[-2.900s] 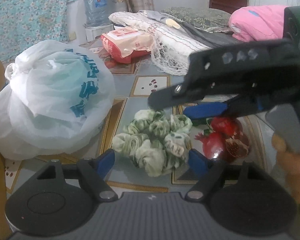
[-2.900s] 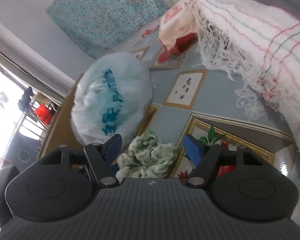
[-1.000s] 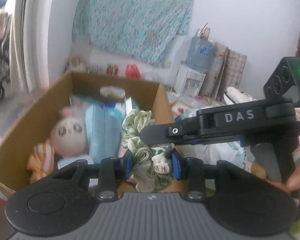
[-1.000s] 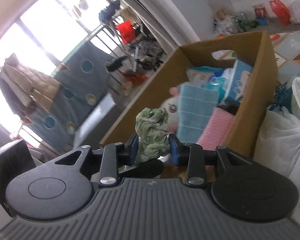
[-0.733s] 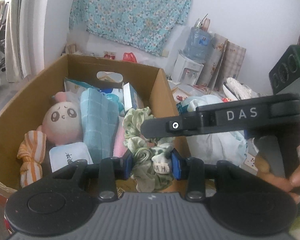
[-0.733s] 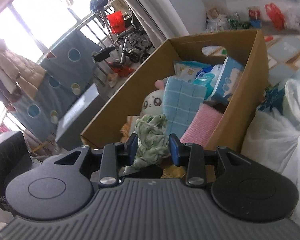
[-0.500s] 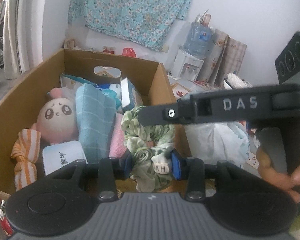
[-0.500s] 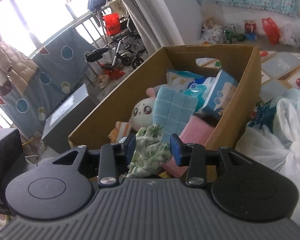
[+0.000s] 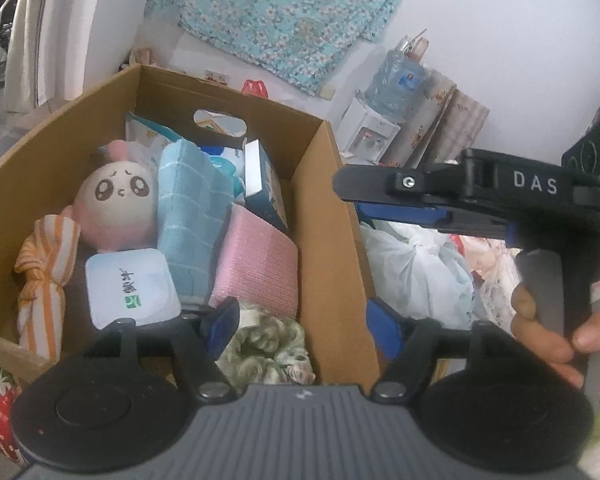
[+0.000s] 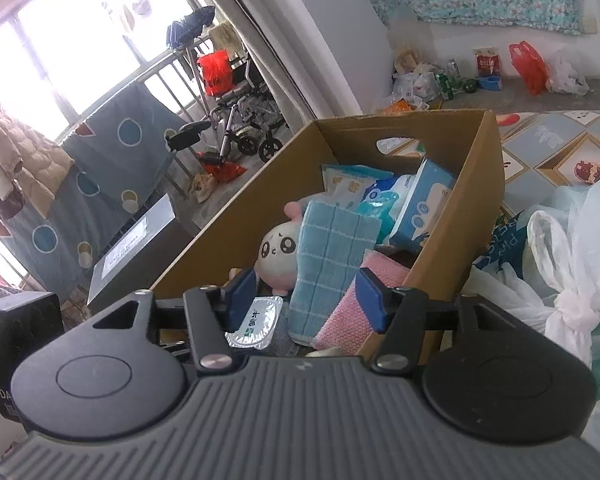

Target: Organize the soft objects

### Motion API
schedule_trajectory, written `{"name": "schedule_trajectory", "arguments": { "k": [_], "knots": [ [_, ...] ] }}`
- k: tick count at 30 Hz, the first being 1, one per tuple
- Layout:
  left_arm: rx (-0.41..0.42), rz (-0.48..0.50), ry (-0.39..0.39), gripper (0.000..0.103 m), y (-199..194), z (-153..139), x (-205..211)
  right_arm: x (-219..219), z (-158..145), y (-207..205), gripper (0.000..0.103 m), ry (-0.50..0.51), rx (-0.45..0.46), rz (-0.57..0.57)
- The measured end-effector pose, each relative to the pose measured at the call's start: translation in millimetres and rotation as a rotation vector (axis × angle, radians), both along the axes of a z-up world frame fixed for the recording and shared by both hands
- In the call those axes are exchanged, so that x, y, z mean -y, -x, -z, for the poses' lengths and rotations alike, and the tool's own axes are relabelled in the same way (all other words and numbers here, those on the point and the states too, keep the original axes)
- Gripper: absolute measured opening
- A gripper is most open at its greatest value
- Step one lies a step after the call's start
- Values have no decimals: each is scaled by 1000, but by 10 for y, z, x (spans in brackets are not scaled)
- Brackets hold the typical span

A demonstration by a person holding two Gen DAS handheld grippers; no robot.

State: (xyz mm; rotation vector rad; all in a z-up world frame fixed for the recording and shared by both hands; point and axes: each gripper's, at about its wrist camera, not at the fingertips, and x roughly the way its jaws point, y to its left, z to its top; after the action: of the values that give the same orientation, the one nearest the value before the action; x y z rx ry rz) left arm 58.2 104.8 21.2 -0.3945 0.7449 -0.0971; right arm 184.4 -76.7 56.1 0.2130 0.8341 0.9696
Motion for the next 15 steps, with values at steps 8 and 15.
{"name": "schedule_trajectory", "arguments": {
  "k": [8,15],
  "knots": [
    [95,-46,-17,90,252,-179,-30,197,-68,142,79,-54,20,35],
    [183,-117,-110,103,519,-348,71,519,-62,447,95,-75,168,168]
  ]
}}
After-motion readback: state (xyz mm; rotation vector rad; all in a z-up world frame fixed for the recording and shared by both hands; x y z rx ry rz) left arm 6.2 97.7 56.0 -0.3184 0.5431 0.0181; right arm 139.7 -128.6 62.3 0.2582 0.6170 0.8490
